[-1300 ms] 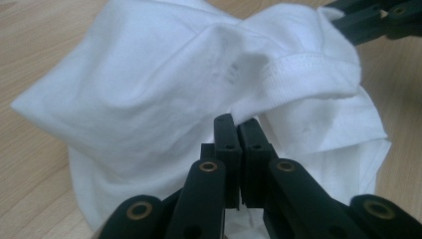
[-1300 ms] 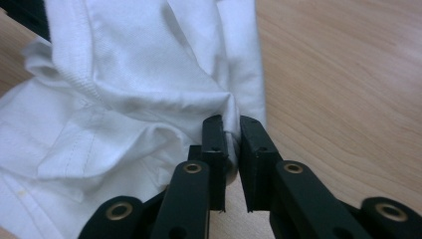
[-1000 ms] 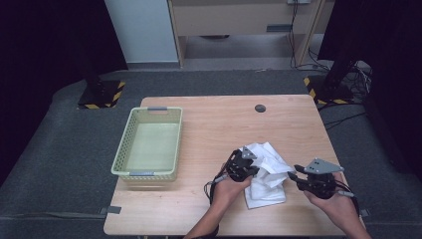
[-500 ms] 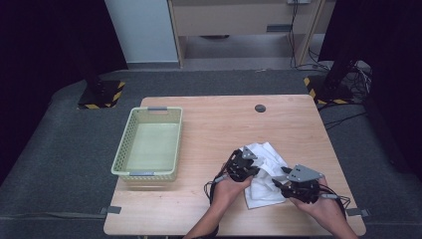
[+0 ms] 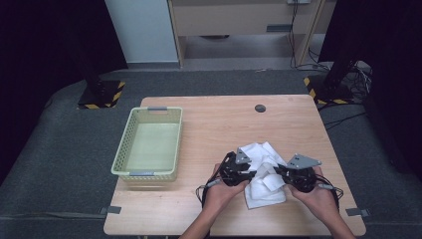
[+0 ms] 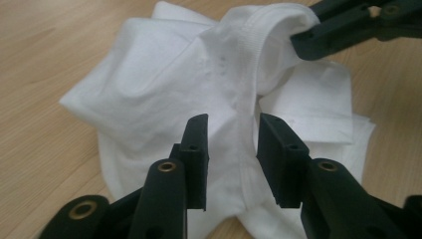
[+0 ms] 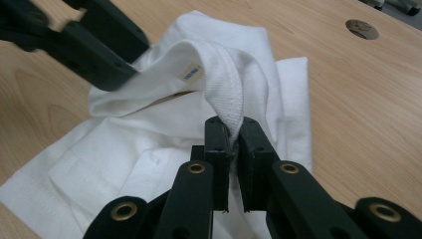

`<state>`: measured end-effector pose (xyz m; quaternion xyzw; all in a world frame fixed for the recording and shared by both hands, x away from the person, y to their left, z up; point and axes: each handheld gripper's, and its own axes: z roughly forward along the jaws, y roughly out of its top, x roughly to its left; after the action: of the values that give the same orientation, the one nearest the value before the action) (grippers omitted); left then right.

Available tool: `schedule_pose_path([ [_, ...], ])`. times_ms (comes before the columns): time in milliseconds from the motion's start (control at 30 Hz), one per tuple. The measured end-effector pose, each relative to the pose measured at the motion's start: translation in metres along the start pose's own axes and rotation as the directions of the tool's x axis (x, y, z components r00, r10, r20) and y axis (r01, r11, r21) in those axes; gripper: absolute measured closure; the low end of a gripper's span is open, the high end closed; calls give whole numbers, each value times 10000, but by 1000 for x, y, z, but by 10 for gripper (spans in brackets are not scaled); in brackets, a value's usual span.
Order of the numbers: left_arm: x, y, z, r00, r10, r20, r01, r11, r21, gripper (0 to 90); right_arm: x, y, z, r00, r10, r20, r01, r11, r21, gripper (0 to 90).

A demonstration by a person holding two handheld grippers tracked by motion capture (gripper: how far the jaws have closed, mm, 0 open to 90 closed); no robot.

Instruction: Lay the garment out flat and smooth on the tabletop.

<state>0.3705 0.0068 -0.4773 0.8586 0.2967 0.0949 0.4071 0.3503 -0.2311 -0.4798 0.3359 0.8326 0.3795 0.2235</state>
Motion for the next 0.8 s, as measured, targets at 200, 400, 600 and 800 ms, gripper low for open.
schedule_pose_path([
  [200,-4,-18,-17,9984,559,-20,-559,9984,-128,512,-8,5,0,9992,399,63,-399,9992,-56,843],
  [400,-6,-36,-1,9898,1376,-359,-1360,9898,436,454,-10,6,2,9984,558,30,-558,9984,-58,842],
  [600,3,-46,11,9884,1353,-696,-1314,9896,581,478,-11,5,0,9984,562,-29,-562,9984,-43,841],
  [800,5,-46,18,9946,880,-556,-824,9919,962,783,-10,3,0,9981,605,-79,-606,9982,-38,842],
])
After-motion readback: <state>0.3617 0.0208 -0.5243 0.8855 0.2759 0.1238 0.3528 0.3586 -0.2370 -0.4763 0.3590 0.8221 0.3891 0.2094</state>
